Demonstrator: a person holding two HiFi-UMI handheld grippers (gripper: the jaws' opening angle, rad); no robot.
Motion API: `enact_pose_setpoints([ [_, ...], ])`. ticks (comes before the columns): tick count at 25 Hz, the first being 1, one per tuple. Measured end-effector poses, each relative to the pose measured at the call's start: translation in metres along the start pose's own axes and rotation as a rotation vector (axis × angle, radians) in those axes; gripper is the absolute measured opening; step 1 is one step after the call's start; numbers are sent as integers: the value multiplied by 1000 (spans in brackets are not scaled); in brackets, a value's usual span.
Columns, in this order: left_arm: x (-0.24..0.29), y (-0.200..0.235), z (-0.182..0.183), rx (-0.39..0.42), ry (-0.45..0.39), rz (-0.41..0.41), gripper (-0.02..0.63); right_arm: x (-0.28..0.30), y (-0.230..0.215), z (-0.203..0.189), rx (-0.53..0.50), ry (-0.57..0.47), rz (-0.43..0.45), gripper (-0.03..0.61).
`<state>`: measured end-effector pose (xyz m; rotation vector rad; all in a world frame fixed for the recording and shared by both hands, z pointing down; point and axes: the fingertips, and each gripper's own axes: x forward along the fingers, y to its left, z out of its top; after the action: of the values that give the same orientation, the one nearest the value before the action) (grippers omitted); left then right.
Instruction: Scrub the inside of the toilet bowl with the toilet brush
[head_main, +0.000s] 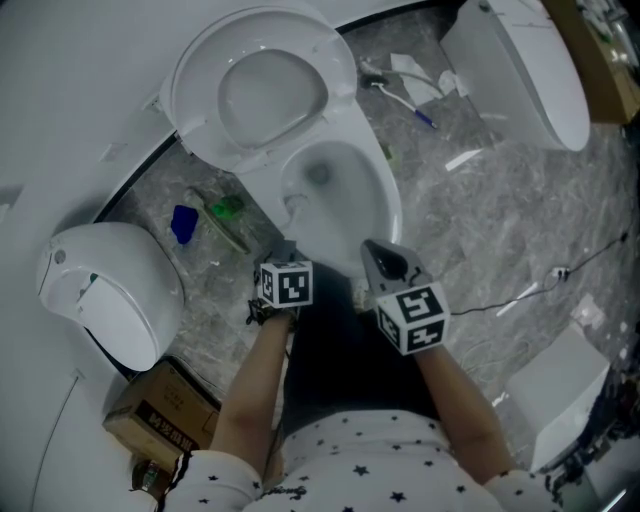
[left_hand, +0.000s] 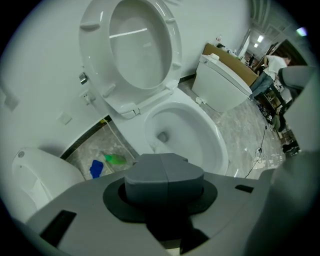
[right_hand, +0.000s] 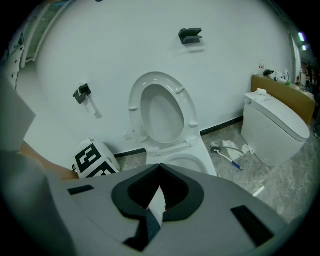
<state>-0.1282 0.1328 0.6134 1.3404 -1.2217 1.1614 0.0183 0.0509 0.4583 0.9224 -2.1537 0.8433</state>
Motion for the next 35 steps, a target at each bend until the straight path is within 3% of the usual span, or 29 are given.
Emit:
enact_pose_setpoints([
  [18, -2, -29, -19, 139, 46, -28, 154, -9, -7, -4, 7, -3, -9, 0],
  [35, 2, -65, -31, 270, 94, -105, 155, -14, -18, -13, 38, -9, -37, 0],
])
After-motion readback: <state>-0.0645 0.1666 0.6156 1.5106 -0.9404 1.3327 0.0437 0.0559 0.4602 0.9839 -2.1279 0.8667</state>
